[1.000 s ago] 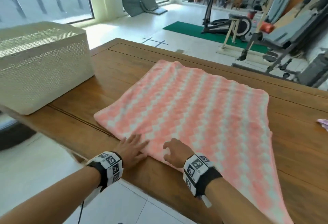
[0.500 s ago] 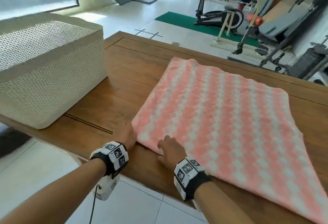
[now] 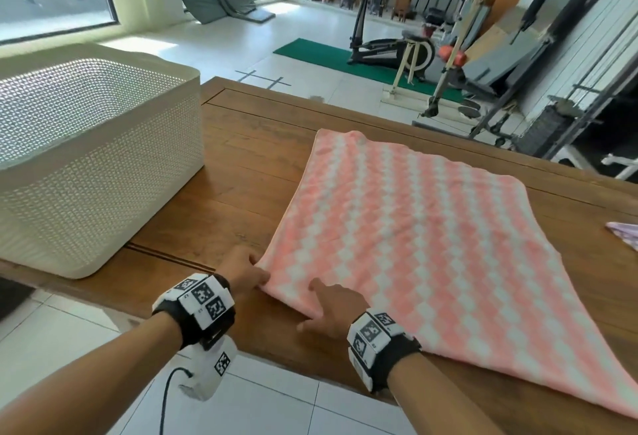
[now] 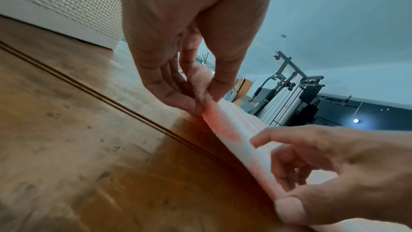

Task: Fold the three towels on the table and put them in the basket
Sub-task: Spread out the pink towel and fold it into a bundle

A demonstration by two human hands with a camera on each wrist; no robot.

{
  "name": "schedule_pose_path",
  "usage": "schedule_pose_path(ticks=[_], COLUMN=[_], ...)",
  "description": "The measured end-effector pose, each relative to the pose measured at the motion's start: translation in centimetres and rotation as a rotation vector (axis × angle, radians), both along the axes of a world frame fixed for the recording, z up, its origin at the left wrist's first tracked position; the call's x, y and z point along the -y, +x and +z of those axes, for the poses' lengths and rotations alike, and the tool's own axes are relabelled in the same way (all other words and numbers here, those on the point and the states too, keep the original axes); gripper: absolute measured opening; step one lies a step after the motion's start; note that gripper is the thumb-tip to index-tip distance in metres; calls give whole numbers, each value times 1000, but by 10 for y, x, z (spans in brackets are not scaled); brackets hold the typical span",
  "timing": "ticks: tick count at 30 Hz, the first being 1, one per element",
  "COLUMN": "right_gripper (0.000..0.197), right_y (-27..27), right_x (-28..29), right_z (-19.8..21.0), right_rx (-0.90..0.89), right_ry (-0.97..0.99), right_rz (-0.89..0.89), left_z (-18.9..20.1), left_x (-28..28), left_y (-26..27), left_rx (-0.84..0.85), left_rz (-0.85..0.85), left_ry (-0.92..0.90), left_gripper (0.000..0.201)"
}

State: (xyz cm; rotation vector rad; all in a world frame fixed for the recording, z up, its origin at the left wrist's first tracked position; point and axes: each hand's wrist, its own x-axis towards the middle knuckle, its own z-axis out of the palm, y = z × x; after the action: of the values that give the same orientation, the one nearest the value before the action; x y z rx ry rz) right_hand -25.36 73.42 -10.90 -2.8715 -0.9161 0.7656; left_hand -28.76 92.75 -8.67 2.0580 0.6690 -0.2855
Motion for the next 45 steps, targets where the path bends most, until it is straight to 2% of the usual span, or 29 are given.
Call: schedule_pose_path(ticks=[3, 7, 9, 14, 17, 23, 26, 31, 36, 41, 45], right_gripper=[65, 37, 32, 34, 40, 39, 37, 47, 42, 42, 44], right_y=[-6, 4, 12, 35, 55, 111, 151, 238, 308, 337, 345], right_x=[-18, -34, -34, -14, 6, 68, 105, 170, 211, 237, 244], right_z=[4, 29, 42, 63, 66, 74, 74, 50, 13, -33, -41], right_rx=[131, 302, 340, 328, 332, 235, 227, 168, 62, -120, -115], right_ry=[121, 345, 396, 588, 616, 854, 909, 918, 799, 556, 572], right_rz=[-1, -89, -88, -178, -239, -444, -507, -647, -777, -869, -868], left_z=[14, 43, 57, 84, 93, 98, 97, 82, 38, -13, -39], left_x=[-2, 2, 6, 31, 59, 130, 167, 222, 252, 269, 275], left_y=[0, 7, 15, 47, 73, 144, 186, 249, 286, 298, 298], left_rx=[92, 261, 330, 457, 490, 541, 547, 492, 312, 21, -97], left_rz=[34, 53, 44, -25, -99, -194, -229, -330, -467, -731, -769], left_ry=[-90, -141, -191, -232, -235, -192, -198, -121, 146, 530, 608], left_gripper=[18, 19, 21, 25, 20, 16, 23, 39, 42, 65, 84])
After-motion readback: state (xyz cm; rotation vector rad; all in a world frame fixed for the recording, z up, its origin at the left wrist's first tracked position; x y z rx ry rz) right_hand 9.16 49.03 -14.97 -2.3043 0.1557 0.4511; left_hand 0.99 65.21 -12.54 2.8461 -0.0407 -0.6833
